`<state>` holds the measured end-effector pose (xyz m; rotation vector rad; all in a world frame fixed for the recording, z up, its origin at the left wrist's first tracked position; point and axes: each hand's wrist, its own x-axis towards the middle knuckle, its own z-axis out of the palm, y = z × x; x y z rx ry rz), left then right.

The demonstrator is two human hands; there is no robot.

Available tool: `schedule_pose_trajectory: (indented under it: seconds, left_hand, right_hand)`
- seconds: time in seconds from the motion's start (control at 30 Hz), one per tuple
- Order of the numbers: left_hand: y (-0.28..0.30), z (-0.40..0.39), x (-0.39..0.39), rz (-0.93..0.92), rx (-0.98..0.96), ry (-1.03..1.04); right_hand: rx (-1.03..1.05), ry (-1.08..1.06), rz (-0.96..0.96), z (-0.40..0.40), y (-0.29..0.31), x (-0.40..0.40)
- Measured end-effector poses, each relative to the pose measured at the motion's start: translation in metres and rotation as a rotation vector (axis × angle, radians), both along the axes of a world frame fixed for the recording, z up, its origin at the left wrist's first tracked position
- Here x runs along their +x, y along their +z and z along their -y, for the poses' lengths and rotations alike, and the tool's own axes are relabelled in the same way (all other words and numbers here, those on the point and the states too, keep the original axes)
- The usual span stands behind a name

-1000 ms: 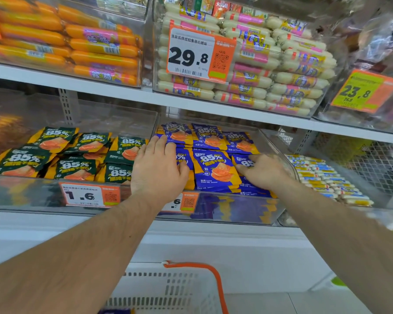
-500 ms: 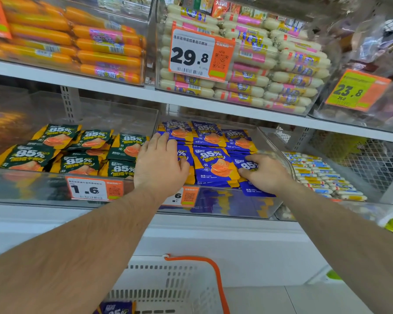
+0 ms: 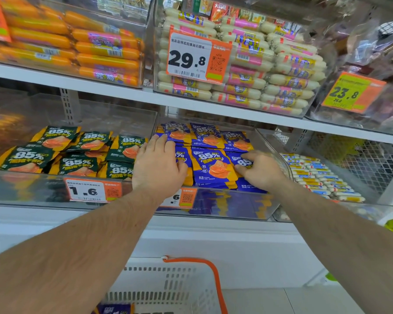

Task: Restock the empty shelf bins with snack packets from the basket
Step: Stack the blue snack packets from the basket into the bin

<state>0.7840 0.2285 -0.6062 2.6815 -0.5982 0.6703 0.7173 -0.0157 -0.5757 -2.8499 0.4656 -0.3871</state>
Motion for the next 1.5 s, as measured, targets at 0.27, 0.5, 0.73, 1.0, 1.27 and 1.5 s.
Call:
schedule_pose_trajectory:
  seconds: [0.27,0.5,0.73,1.0,1.27,1.5]
  left_hand:
    - [0.012,-0.007,-0.006,-0.048,-0.059,-0.086]
    - [0.006,-0.049,-0.062,0.063,-0.103,-0.385]
    - [-0.029,-0.114,-0.083,-0.42,0.114,-0.394]
    - [-0.105,-0.176,-0.089,-0.941,0.414,-0.367]
    - [-0.135,-0.185,-0.081,-1.103,0.641,-0.333]
    - [-0.141,-0.179,-0.071,-1.177,0.606,-0.333]
  right_hand:
    - [-0.026,0.02,0.203,-0.023,0.012,-0.013]
    - [0.004,0.141,0.517,-0.112,-0.002,-0.025]
    - [0.26,0.269,0.556,-0.206,-0.059,-0.034]
    - [0.586,0.024,-0.187,-0.252,-0.223,-0.045]
    - [0.69,0.001,-0.86,-0.287,-0.369,-0.083]
    - [0.645,0.018,-0.985,-0.306,-0.417,-0.1]
